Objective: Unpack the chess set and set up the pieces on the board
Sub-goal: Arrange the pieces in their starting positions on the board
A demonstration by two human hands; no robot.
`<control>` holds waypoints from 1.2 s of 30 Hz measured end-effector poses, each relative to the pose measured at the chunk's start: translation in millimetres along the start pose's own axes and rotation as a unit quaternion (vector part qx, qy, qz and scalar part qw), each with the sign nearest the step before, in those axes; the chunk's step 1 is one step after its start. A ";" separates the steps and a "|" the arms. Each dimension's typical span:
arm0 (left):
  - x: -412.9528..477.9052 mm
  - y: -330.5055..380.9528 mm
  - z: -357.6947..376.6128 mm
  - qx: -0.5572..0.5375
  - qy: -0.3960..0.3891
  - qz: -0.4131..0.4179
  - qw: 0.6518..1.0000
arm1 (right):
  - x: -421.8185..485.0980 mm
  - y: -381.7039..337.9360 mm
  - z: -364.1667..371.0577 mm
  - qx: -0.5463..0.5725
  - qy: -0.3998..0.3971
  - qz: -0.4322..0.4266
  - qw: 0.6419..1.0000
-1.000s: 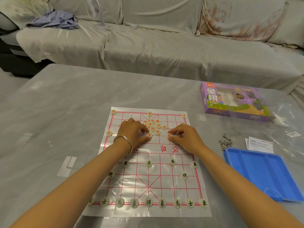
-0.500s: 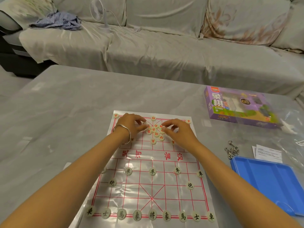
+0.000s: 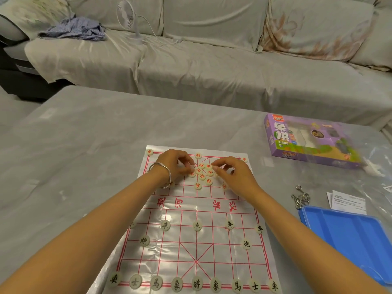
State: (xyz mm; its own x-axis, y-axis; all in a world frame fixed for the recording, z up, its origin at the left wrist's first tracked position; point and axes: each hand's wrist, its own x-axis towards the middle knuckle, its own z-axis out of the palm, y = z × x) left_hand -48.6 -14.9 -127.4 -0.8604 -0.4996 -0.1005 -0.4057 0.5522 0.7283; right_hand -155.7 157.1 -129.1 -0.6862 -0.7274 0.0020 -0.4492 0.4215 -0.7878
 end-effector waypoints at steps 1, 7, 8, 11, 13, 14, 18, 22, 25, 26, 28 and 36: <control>-0.8 1.1 -1.9 0.009 0.005 0.004 1.000 | -1.0 -1.6 -1.7 0.002 0.003 0.000 1.000; -3.8 -5.3 -20.5 0.110 -0.069 0.009 0.991 | -7.9 -4.6 -5.3 0.008 0.002 0.005 1.000; -4.3 -6.5 -20.4 0.126 -0.077 0.008 0.989 | -8.4 -4.2 -4.2 0.008 0.003 0.007 1.000; -5.1 -6.9 -18.6 0.144 -0.056 0.009 0.988 | -9.6 -3.9 0.1 0.013 0.000 0.009 1.000; -7.5 -5.2 -19.6 0.150 -0.030 0.022 0.988 | -10.5 -5.9 1.9 0.020 -0.001 0.012 1.000; -10.0 -3.4 -21.0 0.134 -0.010 0.030 0.990 | -10.8 -7.6 2.1 0.028 0.000 0.013 1.000; -24.8 15.3 -20.3 0.066 0.038 0.099 0.992 | -13.0 -16.1 -2.7 0.102 -0.016 0.029 0.994; -34.6 41.9 -1.5 0.036 0.021 0.137 0.990 | -19.5 -18.8 -8.7 0.195 -0.035 0.097 0.975; -34.9 54.5 17.2 0.041 0.019 0.148 0.988 | -25.9 -12.7 -19.0 0.209 -0.023 0.124 0.970; -33.9 55.9 22.9 0.047 0.018 0.149 0.988 | -28.3 -8.4 -24.3 0.203 -0.018 0.128 0.971; -31.3 54.3 32.6 0.065 0.017 0.132 0.989 | -33.6 1.5 -36.5 0.192 0.006 0.142 0.971; -35.7 47.7 42.9 0.106 0.050 0.083 0.990 | -46.2 48.2 -57.1 0.098 0.062 0.134 0.984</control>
State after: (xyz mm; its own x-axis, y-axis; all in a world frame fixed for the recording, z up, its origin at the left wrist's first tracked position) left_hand -50.5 57.9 -118.1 -0.8901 -0.4478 0.0848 -0.3254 0.7546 0.5699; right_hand -178.3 242.0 -131.9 -0.8353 -0.5271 -0.1566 -0.1320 0.4687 -0.8734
